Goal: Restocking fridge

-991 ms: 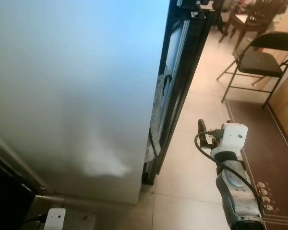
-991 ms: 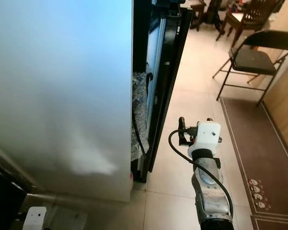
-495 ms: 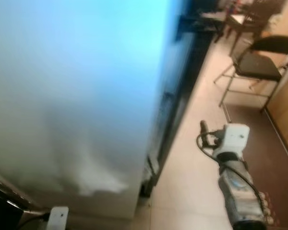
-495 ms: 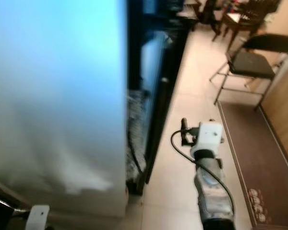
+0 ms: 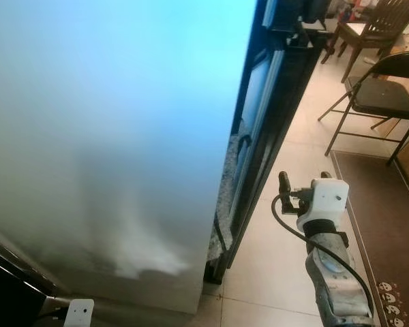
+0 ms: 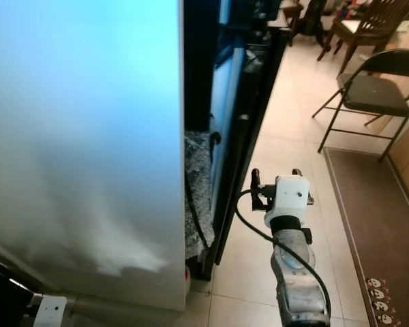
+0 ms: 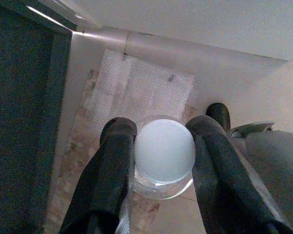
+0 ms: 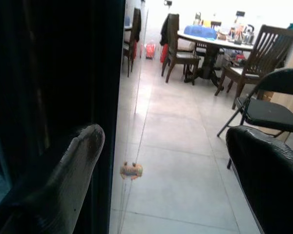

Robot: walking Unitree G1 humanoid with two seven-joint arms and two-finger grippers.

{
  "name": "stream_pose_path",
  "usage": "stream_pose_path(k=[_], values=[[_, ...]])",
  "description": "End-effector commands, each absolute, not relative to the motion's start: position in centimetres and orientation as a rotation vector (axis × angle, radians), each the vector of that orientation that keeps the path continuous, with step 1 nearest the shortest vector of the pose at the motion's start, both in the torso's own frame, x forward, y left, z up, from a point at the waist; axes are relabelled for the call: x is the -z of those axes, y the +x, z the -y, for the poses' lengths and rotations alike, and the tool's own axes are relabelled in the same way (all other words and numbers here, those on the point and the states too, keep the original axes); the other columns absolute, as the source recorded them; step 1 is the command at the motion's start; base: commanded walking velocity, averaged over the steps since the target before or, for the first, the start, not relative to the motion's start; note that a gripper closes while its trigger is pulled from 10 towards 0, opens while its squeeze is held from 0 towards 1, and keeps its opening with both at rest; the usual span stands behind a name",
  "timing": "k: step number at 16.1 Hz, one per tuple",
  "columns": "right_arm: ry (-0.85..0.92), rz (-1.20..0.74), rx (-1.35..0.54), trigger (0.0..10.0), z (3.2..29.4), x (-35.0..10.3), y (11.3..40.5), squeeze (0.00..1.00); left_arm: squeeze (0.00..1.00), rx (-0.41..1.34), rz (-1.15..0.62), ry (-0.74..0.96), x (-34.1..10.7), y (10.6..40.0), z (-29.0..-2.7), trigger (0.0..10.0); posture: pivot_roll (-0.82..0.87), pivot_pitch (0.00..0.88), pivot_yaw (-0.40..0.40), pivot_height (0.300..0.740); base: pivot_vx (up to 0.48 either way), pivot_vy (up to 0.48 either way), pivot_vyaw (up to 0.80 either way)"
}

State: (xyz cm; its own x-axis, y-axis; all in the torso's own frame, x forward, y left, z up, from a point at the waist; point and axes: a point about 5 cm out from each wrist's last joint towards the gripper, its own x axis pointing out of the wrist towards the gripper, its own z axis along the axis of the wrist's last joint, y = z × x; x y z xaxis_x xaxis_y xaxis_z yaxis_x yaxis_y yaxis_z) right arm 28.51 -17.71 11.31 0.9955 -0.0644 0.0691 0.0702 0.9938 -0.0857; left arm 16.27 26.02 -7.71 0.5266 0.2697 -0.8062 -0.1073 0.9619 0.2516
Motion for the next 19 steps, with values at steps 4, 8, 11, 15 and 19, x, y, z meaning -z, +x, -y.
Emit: stream_pose_path(k=[4, 8, 11, 15, 19], values=[[-0.118, 0.017, -0.124, 10.0, 15.2, -11.1, 27.7, 0.0, 0.0, -0.225, -1.005, 0.173, 7.9, 15.8, -26.0, 10.0, -0.13, 0.056, -0.042, 0.74, 0.0, 0.0, 0.0], [-0.136, 0.023, -0.143, 10.0, 14.7, -11.4, 28.2, 0.0, 0.0, -0.224, -1.005, 0.173, 8.0, 15.9, -25.8, 10.0, -0.13, 0.053, -0.041, 0.74, 0.0, 0.0, 0.0], [-0.149, 0.027, -0.153, 10.0, 15.0, -11.6, 29.4, 0.0, 0.0, -0.225, -1.005, 0.17, 8.0, 15.9, -25.7, 10.0, -0.13, 0.05, -0.047, 0.74, 0.0, 0.0, 0.0], [-0.141, 0.019, -0.208, 10.0, 13.9, -11.5, 30.0, 0.0, 0.0, -0.23, -1.007, 0.165, 8.0, 15.8, -25.7, 10.0, -0.12, 0.048, -0.048, 0.74, 0.0, 0.0, 0.0], [-0.142, 0.03, -0.19, 10.0, 14.0, -11.5, 30.6, 0.0, 0.0, -0.235, -1.01, 0.165, 8.0, 15.7, -25.9, 10.0, -0.12, 0.046, -0.047, 0.74, 0.0, 0.0, 0.0]])
